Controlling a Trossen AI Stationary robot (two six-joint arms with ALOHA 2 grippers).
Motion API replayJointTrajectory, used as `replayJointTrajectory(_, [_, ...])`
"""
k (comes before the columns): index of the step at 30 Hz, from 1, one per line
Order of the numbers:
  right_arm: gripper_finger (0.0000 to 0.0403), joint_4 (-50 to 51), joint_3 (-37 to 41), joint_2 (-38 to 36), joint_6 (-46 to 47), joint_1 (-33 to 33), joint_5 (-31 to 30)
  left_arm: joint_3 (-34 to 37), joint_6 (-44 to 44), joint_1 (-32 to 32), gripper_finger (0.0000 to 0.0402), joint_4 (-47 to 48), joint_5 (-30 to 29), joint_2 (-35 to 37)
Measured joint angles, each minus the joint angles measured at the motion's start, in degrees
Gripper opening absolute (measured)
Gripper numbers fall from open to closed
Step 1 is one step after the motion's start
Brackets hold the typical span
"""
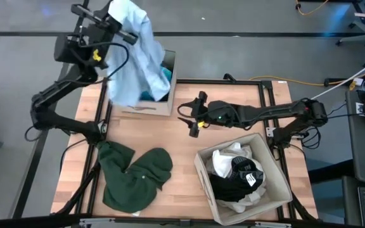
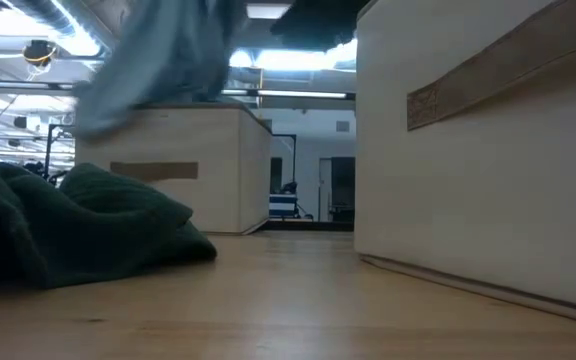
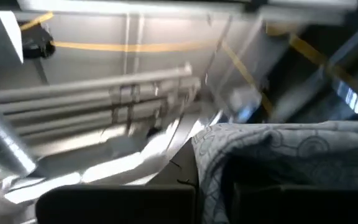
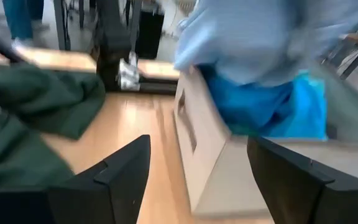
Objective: Sort clothes
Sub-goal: Put the light blue polo shirt into the top white laundry bin
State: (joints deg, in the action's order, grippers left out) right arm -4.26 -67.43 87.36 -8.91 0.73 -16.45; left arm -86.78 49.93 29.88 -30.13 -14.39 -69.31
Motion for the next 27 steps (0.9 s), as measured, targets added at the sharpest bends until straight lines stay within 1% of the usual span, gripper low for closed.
replayJointTrajectory(3, [0.0269,1.24,0.03,0.04,1.1,0.0,0.0,-0.19,-5.44,2.8,0.0007,-7.92,4.66,-2.27])
replayJointTrajectory(7, [0.0269,3.6,-0.05,-0.09,2.89,0.0,-0.02,-2.58,-6.14,7.35,0.0004,-13.27,5.43,-4.6])
replayJointTrajectory(11, [0.0269,4.7,-0.03,-0.08,3.12,0.0,0.34,-5.57,-8.38,12.01,0.0011,-13.13,5.28,-7.09])
replayJointTrajectory(15, [0.0269,5.38,-0.03,-0.08,4.07,0.0,0.55,-5.81,-13.66,16.28,0.0017,-11.36,5.37,-8.5])
replayJointTrajectory(17, [0.0269,5.75,-0.03,-0.08,4.15,0.0,0.55,-5.57,-15.95,17.94,0.0016,-7.3,5.1,-9.11])
replayJointTrajectory(19, [0.0269,6.71,-0.03,-0.08,4.15,0.0,0.57,-5.55,-18.24,18.92,0.0014,0.37,4.94,-9.82])
replayJointTrajectory(27, [0.0269,9.66,0.27,-0.08,5.99,0.0,0.59,-5.44,-27.73,18.59,0.0013,40.39,5.16,-10.39])
